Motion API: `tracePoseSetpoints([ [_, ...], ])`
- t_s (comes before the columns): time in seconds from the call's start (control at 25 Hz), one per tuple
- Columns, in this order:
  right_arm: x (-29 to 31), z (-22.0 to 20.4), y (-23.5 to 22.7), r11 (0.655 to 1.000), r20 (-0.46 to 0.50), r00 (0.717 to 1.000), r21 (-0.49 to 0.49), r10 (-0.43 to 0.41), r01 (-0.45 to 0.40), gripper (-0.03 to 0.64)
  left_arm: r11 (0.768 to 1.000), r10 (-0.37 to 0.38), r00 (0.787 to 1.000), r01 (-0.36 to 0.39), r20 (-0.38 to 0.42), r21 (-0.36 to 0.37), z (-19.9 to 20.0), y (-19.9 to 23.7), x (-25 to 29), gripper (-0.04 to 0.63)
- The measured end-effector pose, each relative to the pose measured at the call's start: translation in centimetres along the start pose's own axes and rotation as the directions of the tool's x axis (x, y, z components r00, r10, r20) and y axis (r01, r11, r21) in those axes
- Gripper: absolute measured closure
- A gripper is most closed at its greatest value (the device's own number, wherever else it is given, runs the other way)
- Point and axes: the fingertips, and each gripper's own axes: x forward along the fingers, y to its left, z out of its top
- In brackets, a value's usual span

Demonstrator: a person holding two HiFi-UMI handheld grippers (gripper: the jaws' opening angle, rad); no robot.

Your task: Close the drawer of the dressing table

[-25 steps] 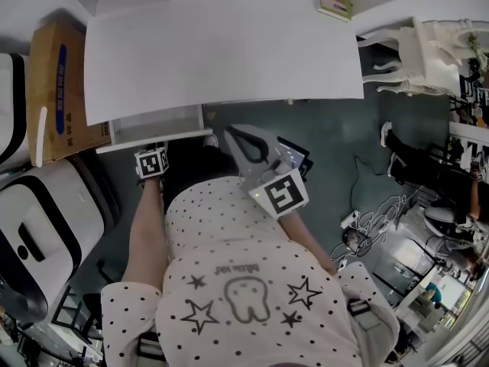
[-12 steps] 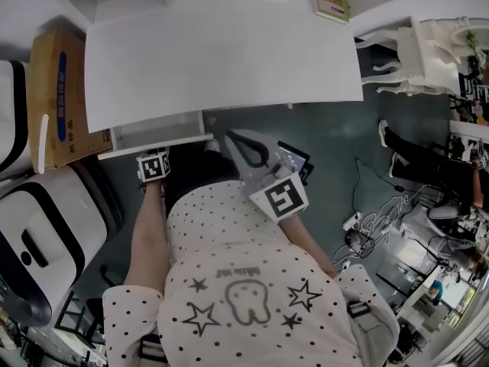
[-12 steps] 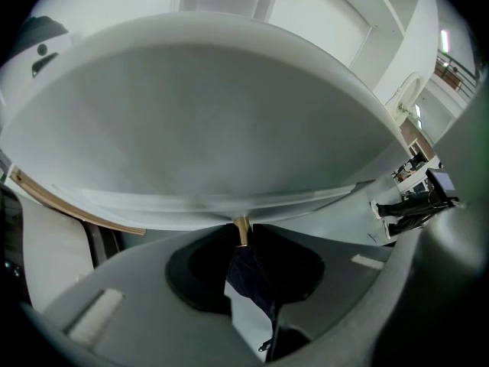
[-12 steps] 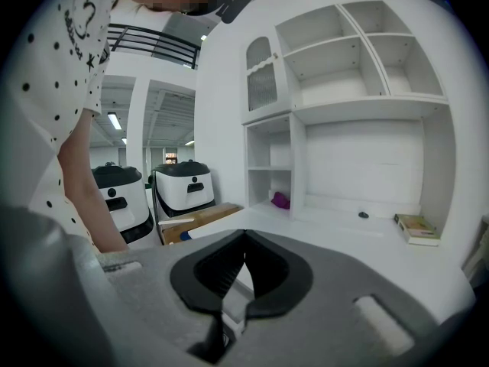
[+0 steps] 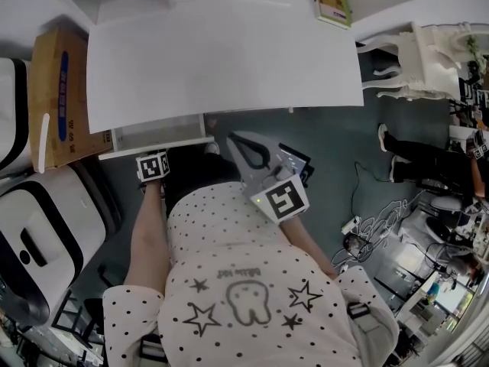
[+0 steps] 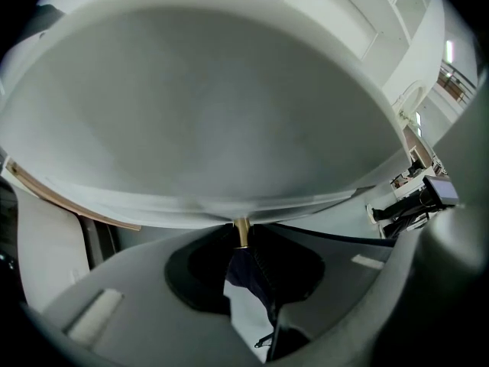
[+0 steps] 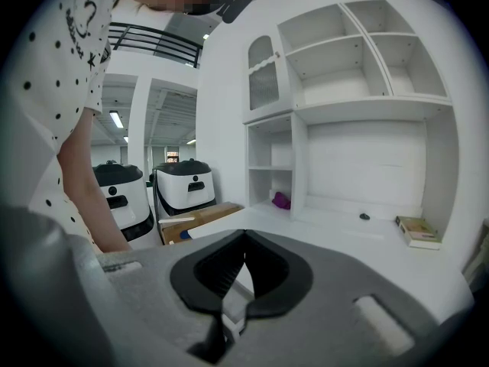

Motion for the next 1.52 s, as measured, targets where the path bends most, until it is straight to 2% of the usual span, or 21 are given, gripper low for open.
tracePoseSetpoints([
  [0.24, -0.3, 0.0, -0.2, 1.0, 0.002, 1.0, 0.007, -0.01, 0.01, 0.62, 1.0, 0.003, 0.999, -0.004, 0.033, 0.025, 0.4, 0.1, 0.3, 0.517],
  [0.52, -0.4, -0.4, 0.1, 1.0, -0.003, 1.0, 0.009, 0.002, -0.002, 0.62, 1.0, 0.019, 0.998, -0.02, 0.067, 0.015, 0.6, 0.3, 0.3, 0.517],
  [0.96, -0.3, -0.7, 0.3, 1.0, -0.015, 1.0, -0.001, 0.023, -0.023, 0.62, 1.0, 0.027, 0.997, -0.027, 0.077, 0.002, 1.5, 0.4, 0.7, 0.517],
  [1.52, 0.9, -0.2, 0.2, 1.0, -0.017, 1.0, 0.011, 0.003, -0.003, 0.62, 0.998, 0.0, 0.998, -0.003, 0.065, 0.057, 2.8, 0.4, 1.0, 0.518],
])
